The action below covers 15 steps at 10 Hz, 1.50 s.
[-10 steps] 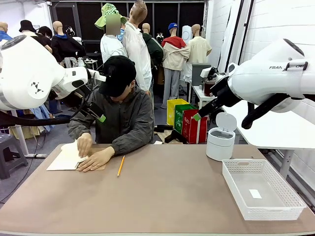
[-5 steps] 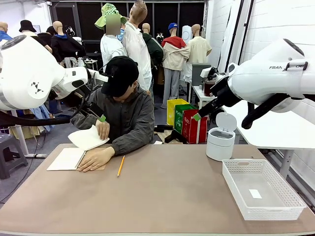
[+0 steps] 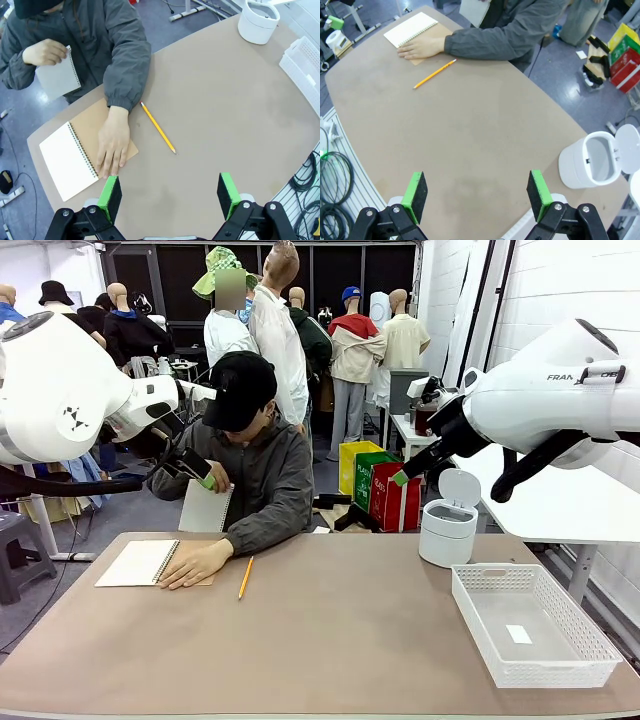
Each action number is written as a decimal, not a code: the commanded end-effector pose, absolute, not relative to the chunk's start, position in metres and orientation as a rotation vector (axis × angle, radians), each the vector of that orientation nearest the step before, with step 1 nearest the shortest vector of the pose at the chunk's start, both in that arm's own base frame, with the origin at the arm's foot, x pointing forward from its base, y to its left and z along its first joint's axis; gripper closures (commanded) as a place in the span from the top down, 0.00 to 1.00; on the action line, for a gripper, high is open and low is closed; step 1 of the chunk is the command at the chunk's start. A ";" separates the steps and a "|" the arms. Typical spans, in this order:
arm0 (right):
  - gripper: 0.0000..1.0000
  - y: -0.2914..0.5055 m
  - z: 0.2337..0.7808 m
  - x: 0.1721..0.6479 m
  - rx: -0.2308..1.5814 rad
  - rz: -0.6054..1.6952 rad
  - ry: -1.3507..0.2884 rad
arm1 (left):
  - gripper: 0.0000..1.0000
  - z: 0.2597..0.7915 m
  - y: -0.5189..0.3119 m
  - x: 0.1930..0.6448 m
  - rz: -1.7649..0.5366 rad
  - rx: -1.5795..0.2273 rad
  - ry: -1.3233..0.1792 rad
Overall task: Sort the paper based on its condition.
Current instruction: If a person hands you a paper, place it in the Organizing basket , and if it's crumpled, put it in the Trash can.
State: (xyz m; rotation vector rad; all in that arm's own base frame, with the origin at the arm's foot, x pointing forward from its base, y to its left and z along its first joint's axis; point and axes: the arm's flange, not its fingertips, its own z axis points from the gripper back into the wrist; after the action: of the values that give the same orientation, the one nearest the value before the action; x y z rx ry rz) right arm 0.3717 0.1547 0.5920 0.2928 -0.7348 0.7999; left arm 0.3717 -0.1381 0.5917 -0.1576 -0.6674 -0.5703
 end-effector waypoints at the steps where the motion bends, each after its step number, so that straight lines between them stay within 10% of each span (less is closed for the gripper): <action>1: 1.00 0.154 0.592 0.372 0.297 0.801 -0.734 | 1.00 0.594 -0.137 0.372 -0.569 -0.158 -0.671; 15: 1.00 0.154 0.592 0.372 0.297 0.801 -0.734 | 1.00 0.594 -0.137 0.372 -0.569 -0.158 -0.671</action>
State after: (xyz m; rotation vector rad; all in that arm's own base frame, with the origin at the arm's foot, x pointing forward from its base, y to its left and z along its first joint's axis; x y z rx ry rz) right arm 0.3717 0.1547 0.5920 0.2928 -0.7348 0.7999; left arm 0.3717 -0.1381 0.5917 -0.1576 -0.6674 -0.5703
